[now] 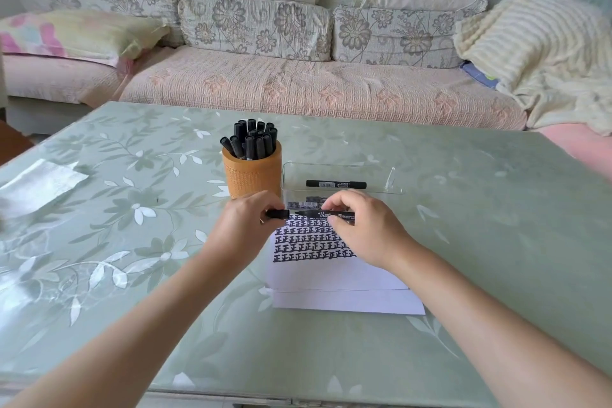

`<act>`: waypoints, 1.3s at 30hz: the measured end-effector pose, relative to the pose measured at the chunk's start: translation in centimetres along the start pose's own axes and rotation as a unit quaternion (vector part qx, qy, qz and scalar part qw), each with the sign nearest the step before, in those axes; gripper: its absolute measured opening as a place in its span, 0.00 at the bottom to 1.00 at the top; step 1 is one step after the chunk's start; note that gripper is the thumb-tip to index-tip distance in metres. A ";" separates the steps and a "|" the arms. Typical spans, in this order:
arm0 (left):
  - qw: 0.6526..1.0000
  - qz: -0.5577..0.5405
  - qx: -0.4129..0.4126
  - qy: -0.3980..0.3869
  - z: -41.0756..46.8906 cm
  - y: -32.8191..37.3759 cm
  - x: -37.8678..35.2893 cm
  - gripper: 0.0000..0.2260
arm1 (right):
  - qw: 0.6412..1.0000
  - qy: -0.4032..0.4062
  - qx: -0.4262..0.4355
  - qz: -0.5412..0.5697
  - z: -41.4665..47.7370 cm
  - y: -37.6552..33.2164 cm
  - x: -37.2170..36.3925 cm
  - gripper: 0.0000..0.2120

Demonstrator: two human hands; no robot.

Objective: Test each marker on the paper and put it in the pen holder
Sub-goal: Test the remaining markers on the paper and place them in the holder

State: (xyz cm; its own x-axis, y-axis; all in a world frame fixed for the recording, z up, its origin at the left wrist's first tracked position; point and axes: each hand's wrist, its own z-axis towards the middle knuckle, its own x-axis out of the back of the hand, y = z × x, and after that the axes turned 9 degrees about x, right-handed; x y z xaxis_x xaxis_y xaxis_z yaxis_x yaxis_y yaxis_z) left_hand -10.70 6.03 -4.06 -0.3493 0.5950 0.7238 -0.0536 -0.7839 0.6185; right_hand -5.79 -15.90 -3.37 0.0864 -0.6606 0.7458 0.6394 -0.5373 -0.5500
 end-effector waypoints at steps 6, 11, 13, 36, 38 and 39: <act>1.000 0.005 -0.023 -0.012 -0.1 -0.2 -0.3 0.07 | 1.000 -0.012 0.004 -0.005 0.0 -0.3 -0.1 0.07; 0.996 0.007 -0.078 -0.035 -0.4 0.1 -0.5 0.06 | 0.999 -0.023 0.028 -0.001 0.1 -0.5 -0.8 0.07; 0.994 0.010 -0.098 -0.050 -0.4 0.2 -0.4 0.05 | 0.999 -0.032 0.042 -0.001 0.0 -0.6 -0.9 0.10; 0.991 -0.022 -0.130 0.020 2.1 -0.4 3.3 0.06 | 0.996 -0.041 0.080 -0.022 1.9 -2.8 -1.8 0.15; 0.991 -0.026 -0.092 0.098 3.1 -1.0 4.1 0.06 | 0.998 -0.014 0.056 -0.003 2.5 -2.8 -1.8 0.13; 0.988 -0.027 -0.067 0.139 3.7 -1.4 4.4 0.07 | 0.999 0.009 0.047 0.009 2.9 -2.8 -1.6 0.12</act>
State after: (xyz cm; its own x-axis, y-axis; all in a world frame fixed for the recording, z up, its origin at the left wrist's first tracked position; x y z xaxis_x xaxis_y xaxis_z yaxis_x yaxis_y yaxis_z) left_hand -8.76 10.42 -0.59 -0.5852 0.5789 0.5678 -0.1956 -0.7803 0.5940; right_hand -5.55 -11.82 -1.94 0.0842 -0.6796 0.7287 0.7068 -0.4748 -0.5244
